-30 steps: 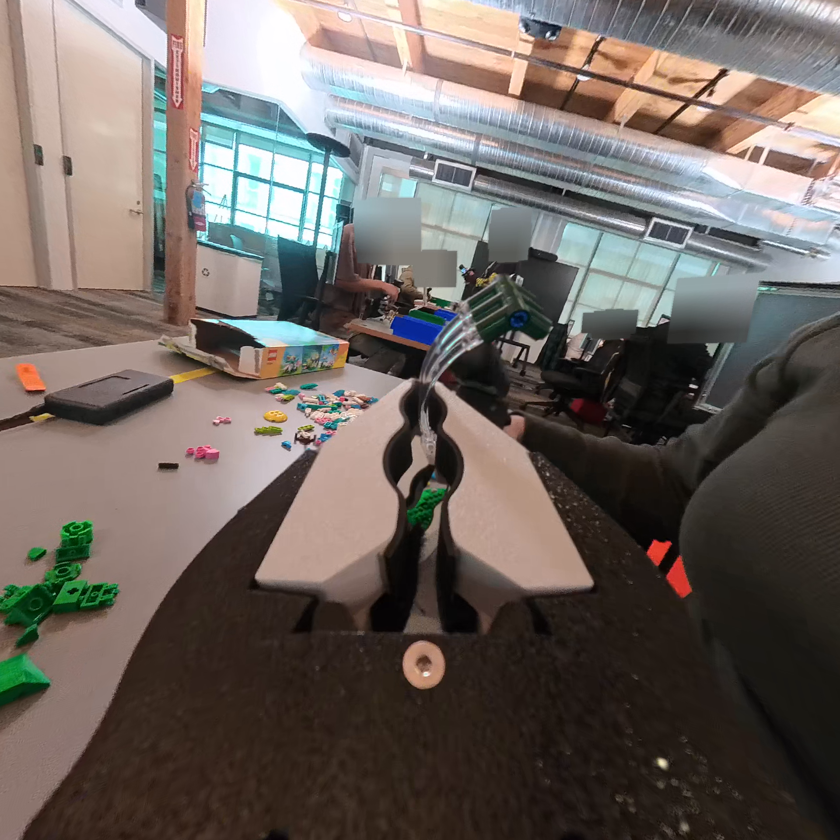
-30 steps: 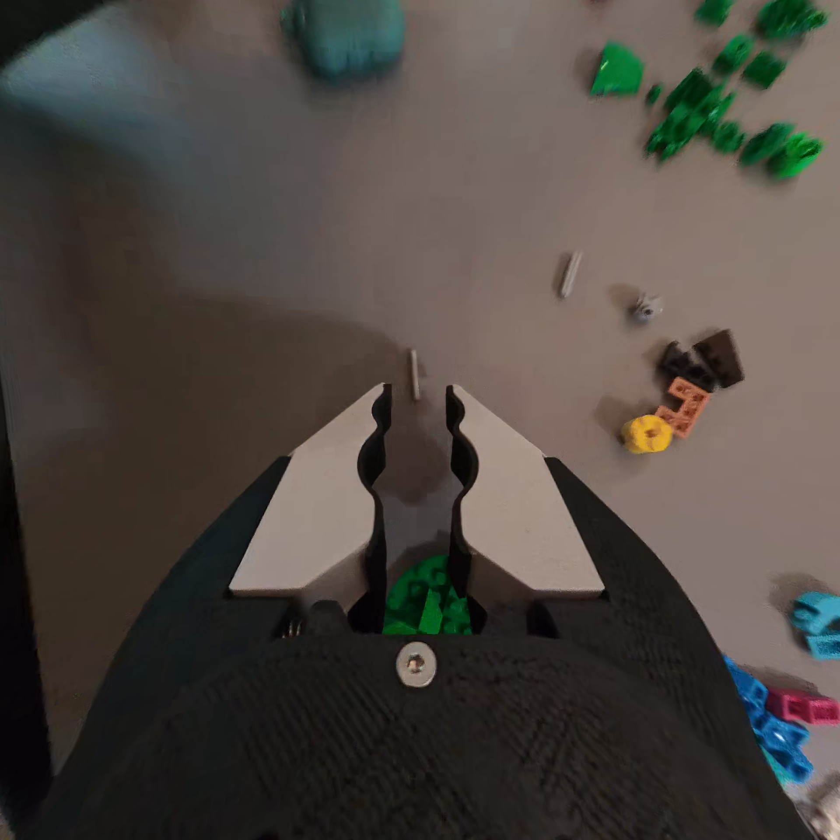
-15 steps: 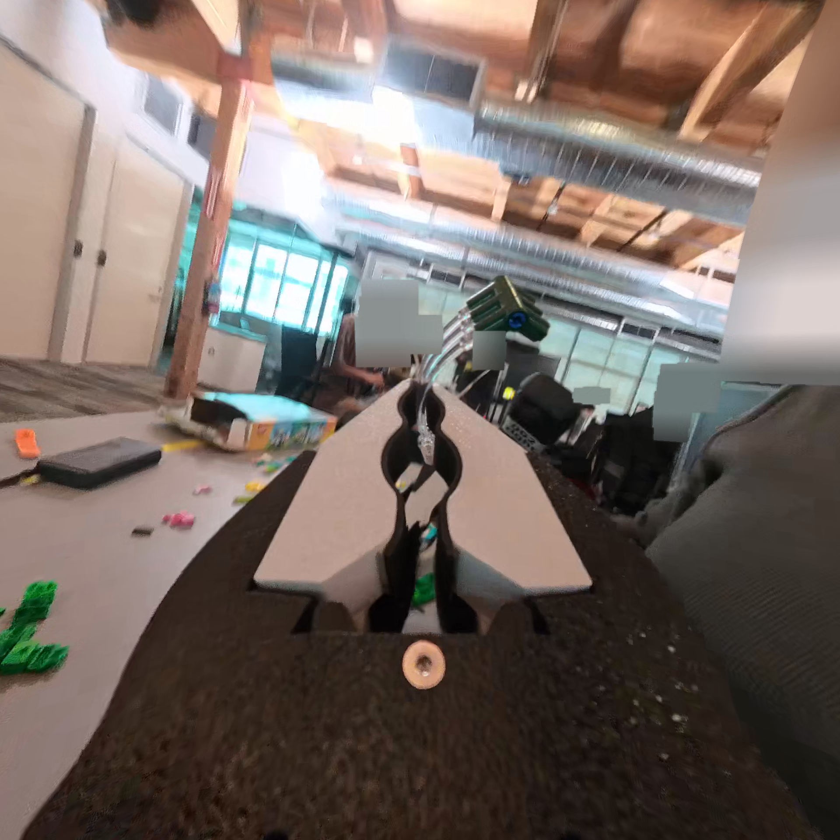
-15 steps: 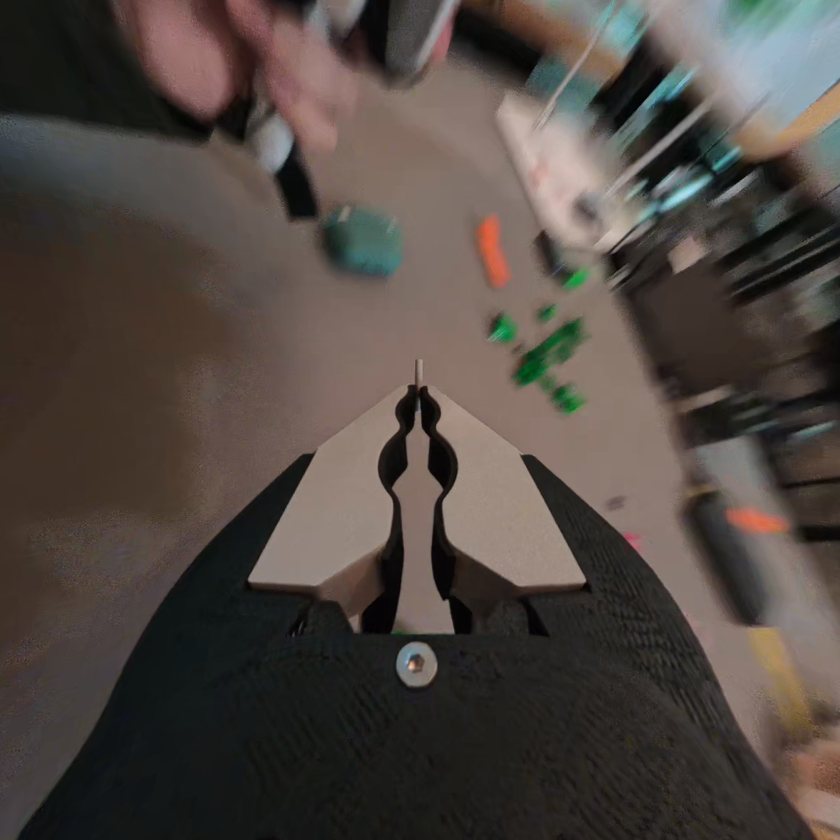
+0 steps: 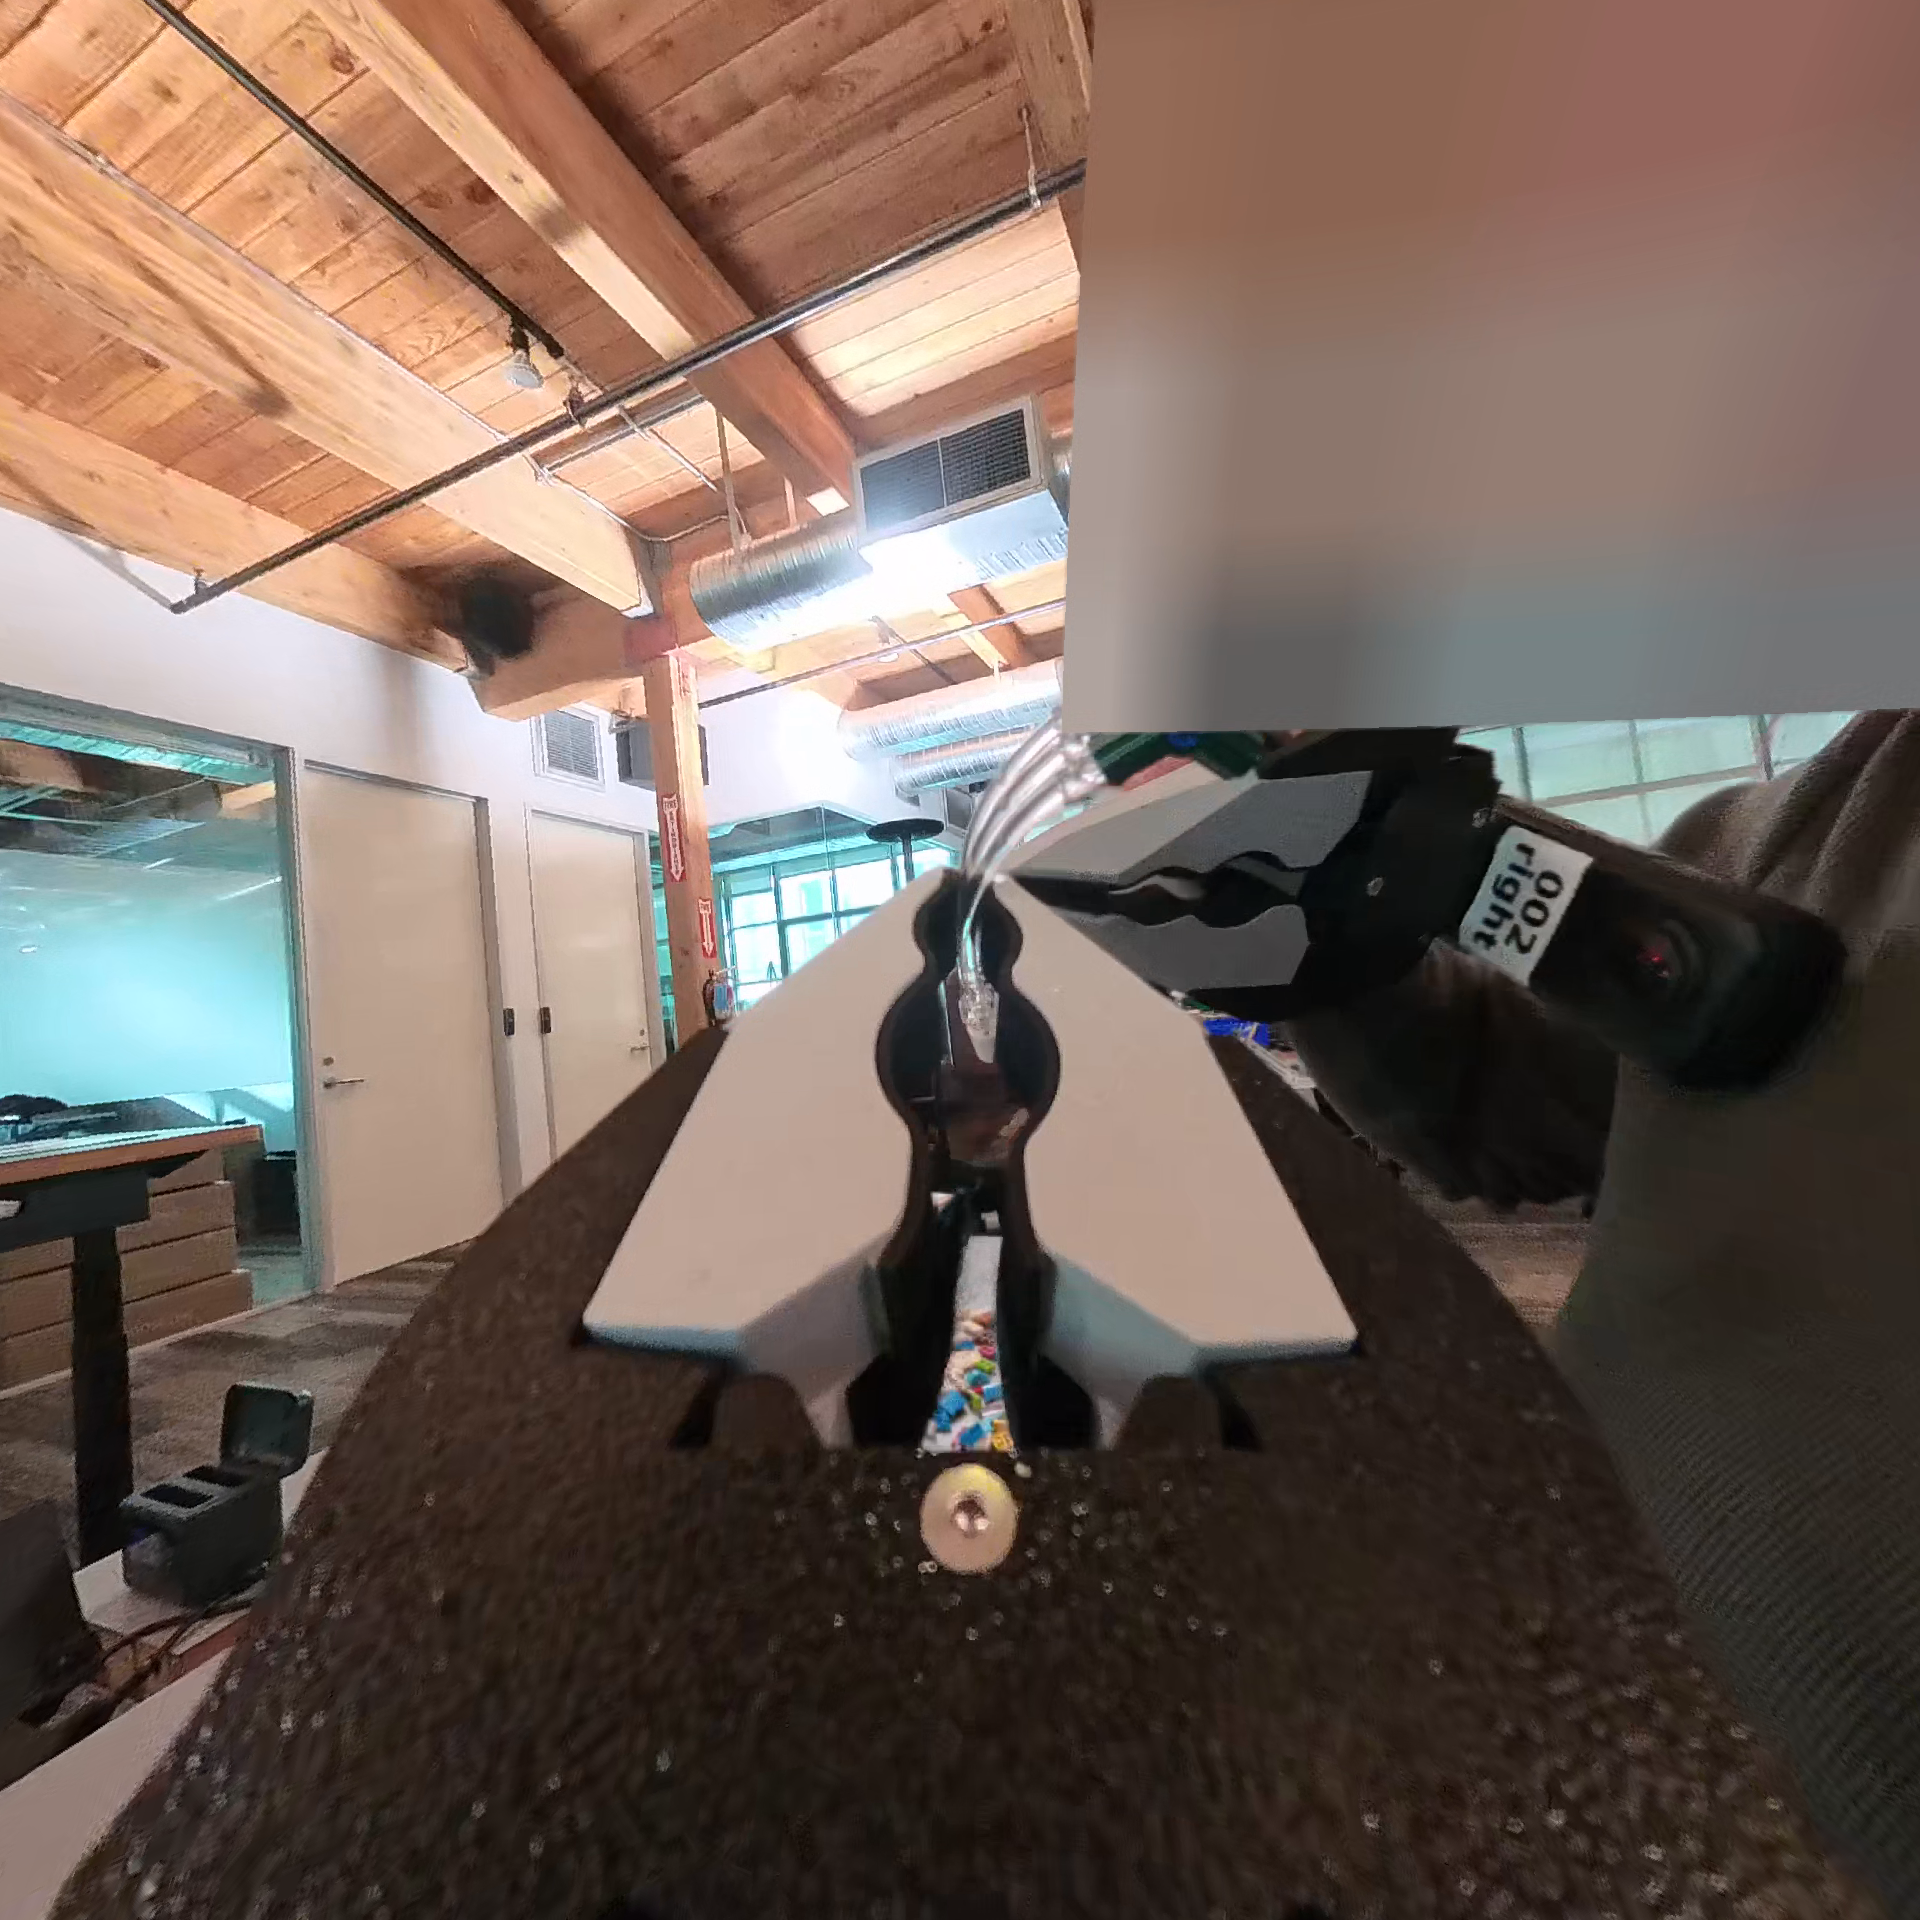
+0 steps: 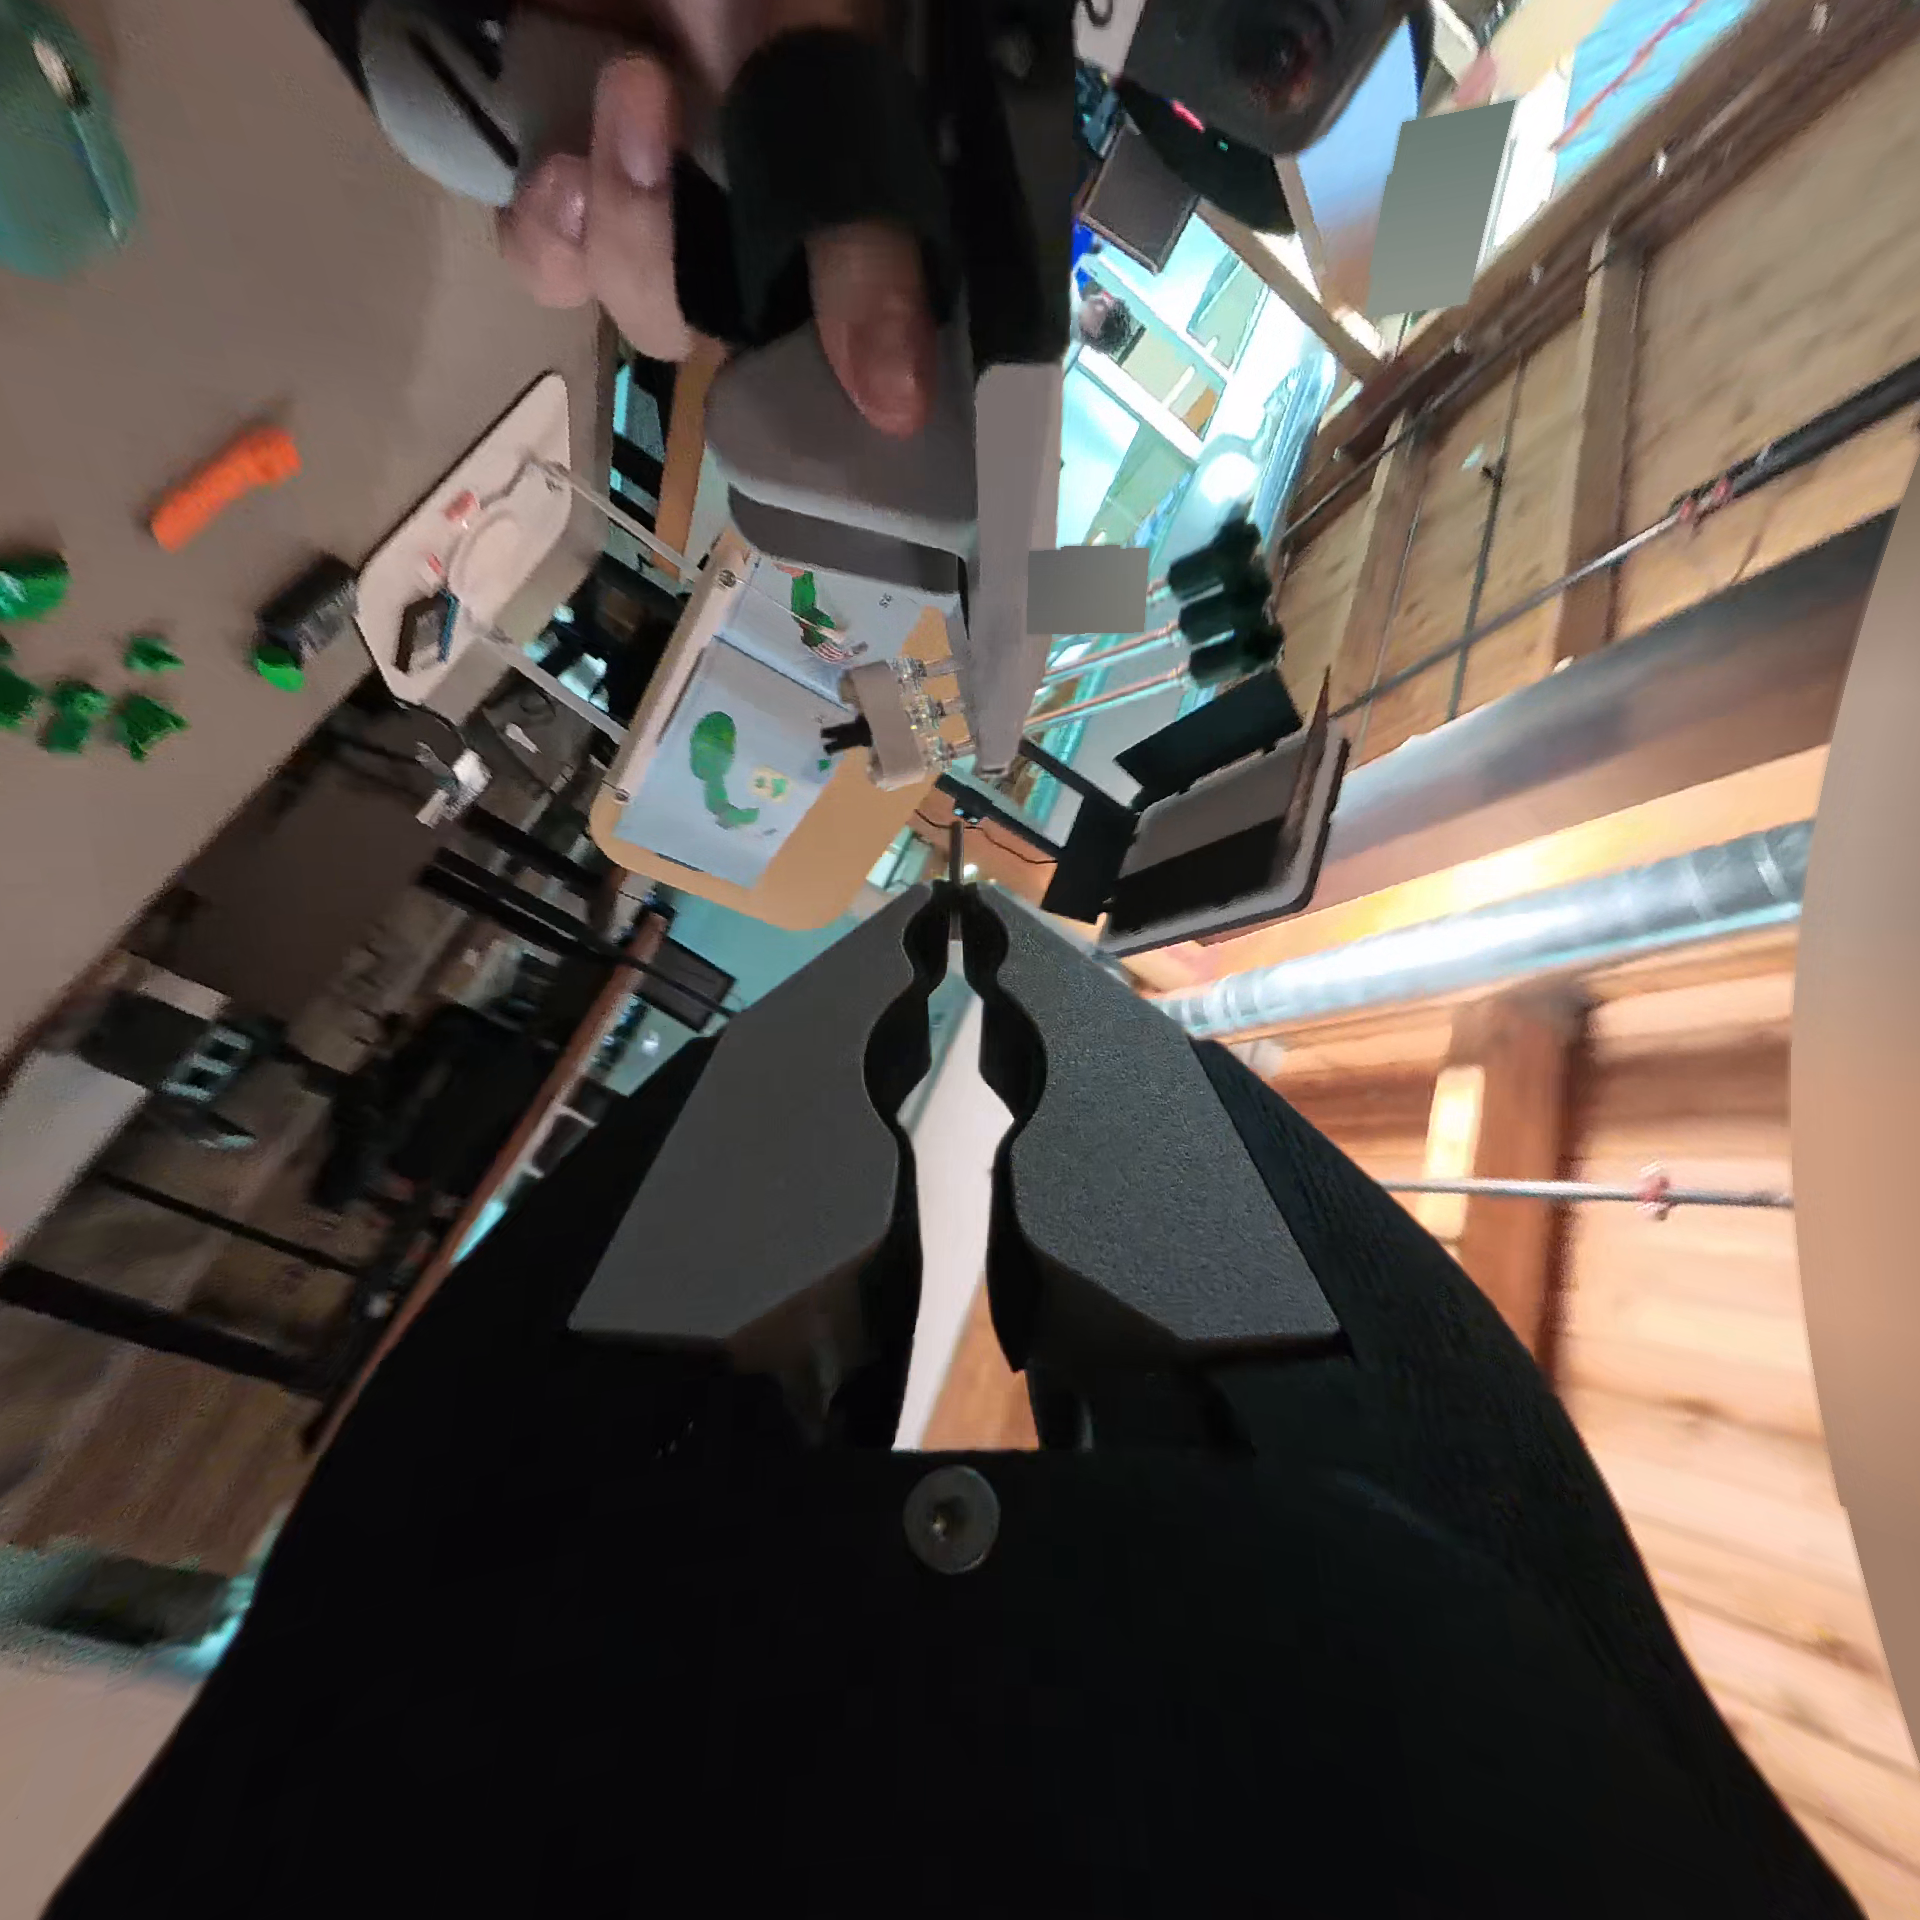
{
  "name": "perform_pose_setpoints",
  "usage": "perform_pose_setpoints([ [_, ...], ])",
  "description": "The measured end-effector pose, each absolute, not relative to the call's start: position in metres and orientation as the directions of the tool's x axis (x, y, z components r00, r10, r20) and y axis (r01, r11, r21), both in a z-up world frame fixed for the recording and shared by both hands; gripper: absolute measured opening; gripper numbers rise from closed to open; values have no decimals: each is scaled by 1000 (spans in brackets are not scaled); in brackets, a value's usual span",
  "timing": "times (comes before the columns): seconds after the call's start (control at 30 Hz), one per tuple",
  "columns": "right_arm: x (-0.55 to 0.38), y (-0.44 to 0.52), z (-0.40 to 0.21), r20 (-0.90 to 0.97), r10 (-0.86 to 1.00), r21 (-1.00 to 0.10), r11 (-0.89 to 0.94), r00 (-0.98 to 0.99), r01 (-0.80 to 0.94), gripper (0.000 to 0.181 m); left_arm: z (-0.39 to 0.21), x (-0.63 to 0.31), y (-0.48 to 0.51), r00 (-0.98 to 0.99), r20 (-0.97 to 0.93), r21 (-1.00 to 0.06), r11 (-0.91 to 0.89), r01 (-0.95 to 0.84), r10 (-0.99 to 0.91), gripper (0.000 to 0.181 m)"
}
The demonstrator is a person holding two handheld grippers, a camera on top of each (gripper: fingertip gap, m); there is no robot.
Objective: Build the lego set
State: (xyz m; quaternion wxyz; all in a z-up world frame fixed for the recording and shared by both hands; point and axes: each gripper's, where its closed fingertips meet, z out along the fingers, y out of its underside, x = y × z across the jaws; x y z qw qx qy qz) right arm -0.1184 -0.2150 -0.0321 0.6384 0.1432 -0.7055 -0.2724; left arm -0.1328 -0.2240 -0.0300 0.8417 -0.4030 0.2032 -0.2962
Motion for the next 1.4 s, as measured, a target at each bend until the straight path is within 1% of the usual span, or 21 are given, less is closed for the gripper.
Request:
perform_pose_setpoints([
  [0.17,-120,-217,-30,687,-698,725,678,-203,119,0,-28,-131,-224,739,-80,-817,469,336,-669,0],
  [0.3,-120,-220,-35,616,-749,782,618,-243,76,0,-28,-127,-225,727,-78,-827,452,335,-682,0],
  [0.43,-119,-221,-37,580,-773,808,587,-258,56,1,-29,-124,-225,723,-85,-833,447,325,-685,0],
  [0.93,-112,-222,-40,539,-788,827,563,-297,7,1,-32,-116,-227,686,-99,-845,425,325,-721,0],
  [1.4,-111,-226,-45,550,-775,808,588,-312,-38,1,-34,-115,-228,659,-97,-849,408,337,-746,0],
])
